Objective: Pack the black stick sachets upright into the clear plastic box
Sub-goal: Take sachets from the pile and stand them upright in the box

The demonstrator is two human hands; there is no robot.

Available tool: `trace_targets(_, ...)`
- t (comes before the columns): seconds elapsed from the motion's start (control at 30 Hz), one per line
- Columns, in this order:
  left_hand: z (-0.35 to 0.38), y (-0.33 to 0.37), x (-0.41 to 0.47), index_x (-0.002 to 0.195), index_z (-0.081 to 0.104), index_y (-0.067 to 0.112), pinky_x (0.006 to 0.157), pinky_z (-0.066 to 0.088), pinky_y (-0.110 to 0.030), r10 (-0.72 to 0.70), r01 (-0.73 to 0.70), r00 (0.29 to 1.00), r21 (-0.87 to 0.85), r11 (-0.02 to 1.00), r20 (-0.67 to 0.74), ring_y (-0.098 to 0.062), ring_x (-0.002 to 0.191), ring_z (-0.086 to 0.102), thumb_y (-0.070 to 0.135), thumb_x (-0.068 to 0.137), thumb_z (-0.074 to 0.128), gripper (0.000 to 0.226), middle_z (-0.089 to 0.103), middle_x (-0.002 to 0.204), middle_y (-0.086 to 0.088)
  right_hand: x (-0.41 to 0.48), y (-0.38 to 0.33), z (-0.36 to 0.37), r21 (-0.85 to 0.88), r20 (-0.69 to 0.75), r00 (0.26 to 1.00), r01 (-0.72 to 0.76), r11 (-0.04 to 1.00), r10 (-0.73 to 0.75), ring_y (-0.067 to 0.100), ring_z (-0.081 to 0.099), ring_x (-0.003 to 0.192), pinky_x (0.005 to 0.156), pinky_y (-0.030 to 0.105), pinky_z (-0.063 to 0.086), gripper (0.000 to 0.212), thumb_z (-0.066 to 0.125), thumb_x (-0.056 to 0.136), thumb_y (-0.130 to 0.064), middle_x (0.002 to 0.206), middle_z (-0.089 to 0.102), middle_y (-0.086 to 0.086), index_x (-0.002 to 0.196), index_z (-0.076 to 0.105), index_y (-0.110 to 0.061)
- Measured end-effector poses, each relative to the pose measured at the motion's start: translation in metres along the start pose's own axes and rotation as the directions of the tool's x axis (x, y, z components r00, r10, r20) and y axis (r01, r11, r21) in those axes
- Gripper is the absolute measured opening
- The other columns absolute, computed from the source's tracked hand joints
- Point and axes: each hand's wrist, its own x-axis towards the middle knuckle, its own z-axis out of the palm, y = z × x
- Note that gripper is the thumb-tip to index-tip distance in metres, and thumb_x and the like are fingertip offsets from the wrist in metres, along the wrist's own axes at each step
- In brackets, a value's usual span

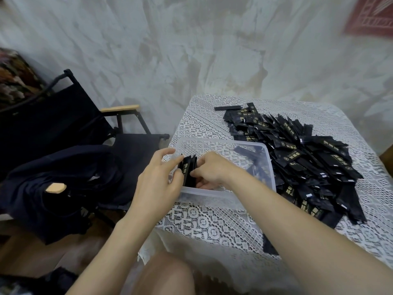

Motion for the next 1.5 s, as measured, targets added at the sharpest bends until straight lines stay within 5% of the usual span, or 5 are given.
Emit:
trace_targets(0.5, -0.008, -0.004, 0.016, 0.114, 0.072, 0.038, 0.092, 0.04, -0.03, 0.192, -0.249, 0.952, 0.24, 0.938, 0.239, -0.013, 0.116, 0.045, 0.047, 0.099, 0.03, 0.045, 0.04, 0.149, 0.016, -0.003, 0.004, -0.006, 0.017, 0.119, 0.99, 0.074, 0.997, -0.075, 0.021, 0.071, 0.077, 0.084, 0.04, 0.063, 0.034, 0.039, 0.101, 0.008, 0.096, 0.074, 0.016, 0.116, 0.067, -0.002)
trace_targets(0.77, -0.018, 0.007, 0.032, 0.106, 0.076, 0.029, 0.102, 0.04, -0.033, 0.102, -0.334, 0.849, 0.378, 0.864, 0.518, -0.007, 0.112, 0.042, 0.058, 0.088, 0.003, 0.081, 0.044, 0.148, 0.018, -0.012, 0.005, -0.012, 0.01, 0.122, 0.992, 0.021, 1.0, -0.022, 0.016, 0.066, 0.074, 0.05, 0.018, 0.053, 0.052, 0.032, 0.1, 0.009, 0.094, 0.065, 0.009, 0.137, 0.06, -0.013)
trace_targets(0.9, -0.018, 0.011, 0.032, 0.105, 0.076, 0.023, 0.102, 0.039, -0.033, 0.056, -0.302, 0.843, 0.384, 0.873, 0.536, -0.007, 0.112, 0.039, 0.058, 0.088, 0.001, 0.084, 0.038, 0.15, 0.015, -0.017, 0.007, -0.019, -0.182, 0.073, 0.996, 0.062, 0.981, -0.049, 0.03, 0.071, 0.107, 0.09, 0.042, 0.061, 0.057, 0.036, 0.098, 0.01, 0.118, 0.069, 0.013, 0.144, 0.055, -0.017)
trace_targets(1.07, -0.014, 0.006, 0.027, 0.096, 0.078, 0.025, 0.101, 0.04, -0.033, 0.11, -0.31, 0.874, 0.369, 0.876, 0.473, -0.002, 0.115, 0.037, 0.066, 0.09, -0.003, 0.091, 0.042, 0.143, 0.018, -0.042, 0.029, -0.045, -0.404, -0.025, 0.99, 0.117, 0.907, -0.139, 0.027, 0.071, 0.1, 0.091, 0.05, 0.058, 0.052, 0.037, 0.098, 0.0, 0.138, 0.061, 0.009, 0.138, 0.059, -0.024)
trace_targets(1.5, -0.021, 0.007, 0.024, 0.117, 0.074, 0.036, 0.123, -0.005, -0.053, 0.35, -0.615, 0.766, 0.457, 0.642, 0.54, -0.021, 0.155, -0.002, 0.095, 0.08, 0.02, 0.088, 0.044, 0.151, 0.012, -0.054, 0.047, -0.047, -0.517, -0.069, 0.965, 0.182, 0.837, -0.253, 0.013, 0.071, 0.085, 0.068, 0.031, 0.056, 0.038, 0.037, 0.105, -0.02, 0.129, 0.067, 0.0, 0.129, 0.062, -0.036)
